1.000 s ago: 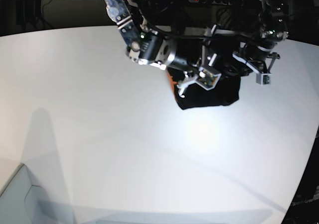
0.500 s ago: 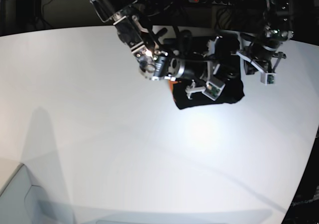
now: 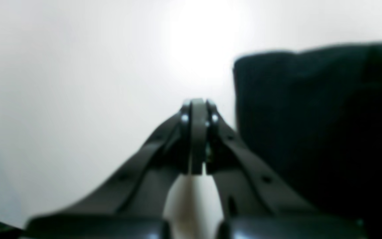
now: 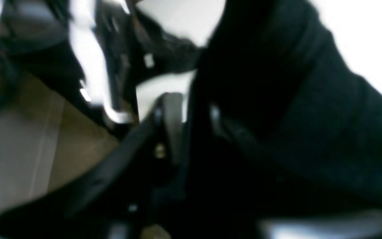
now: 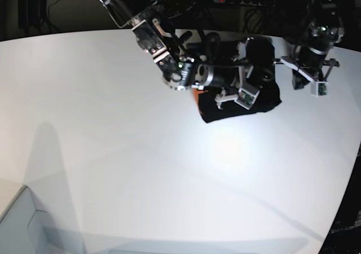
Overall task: Layout the t-shirt on the table in an organized manner, then fold the t-shirt properly
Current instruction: 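Fold the strip end with the right gripper over toward the left gripper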
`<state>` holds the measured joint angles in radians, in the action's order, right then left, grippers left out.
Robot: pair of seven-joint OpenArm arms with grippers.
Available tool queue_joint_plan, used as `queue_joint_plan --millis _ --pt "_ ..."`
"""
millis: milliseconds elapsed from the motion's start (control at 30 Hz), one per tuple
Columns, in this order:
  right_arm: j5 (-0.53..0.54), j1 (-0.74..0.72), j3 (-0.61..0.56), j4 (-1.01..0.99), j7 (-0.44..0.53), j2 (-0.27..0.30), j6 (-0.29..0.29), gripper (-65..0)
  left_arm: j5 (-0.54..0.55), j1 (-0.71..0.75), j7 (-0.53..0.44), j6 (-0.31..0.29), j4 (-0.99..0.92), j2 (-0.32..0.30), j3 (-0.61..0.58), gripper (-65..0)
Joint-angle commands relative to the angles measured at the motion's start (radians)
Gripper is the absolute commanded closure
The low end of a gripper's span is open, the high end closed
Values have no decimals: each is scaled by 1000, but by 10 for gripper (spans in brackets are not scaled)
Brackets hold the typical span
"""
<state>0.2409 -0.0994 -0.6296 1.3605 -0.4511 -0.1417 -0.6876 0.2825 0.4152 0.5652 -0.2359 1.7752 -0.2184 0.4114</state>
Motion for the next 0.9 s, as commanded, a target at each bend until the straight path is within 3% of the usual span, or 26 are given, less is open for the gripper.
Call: queue_joint_plan --millis 0,133,267,500,733,867 --pt "22 -16 -2 23 31 -15 -11 -185 8 6 -23 -4 25 -8 19 -1" --pt "71 -15 -2 27 31 -15 -11 -319 7 18 -23 -4 24 -8 86 -1" --pt "157 -13 3 99 31 -15 -11 -387 -56 23 -23 -4 30 -6 99 -1" --pt "196 -6 26 187 31 20 -11 -392 -55 57 -23 -6 84 -6 99 -1" --pt "197 39 199 179 31 23 -11 -392 -53 89 -23 -6 185 3 163 -5" --pt "194 37 208 161 31 43 -11 -391 -53 89 -23 -6 214 3 165 -5"
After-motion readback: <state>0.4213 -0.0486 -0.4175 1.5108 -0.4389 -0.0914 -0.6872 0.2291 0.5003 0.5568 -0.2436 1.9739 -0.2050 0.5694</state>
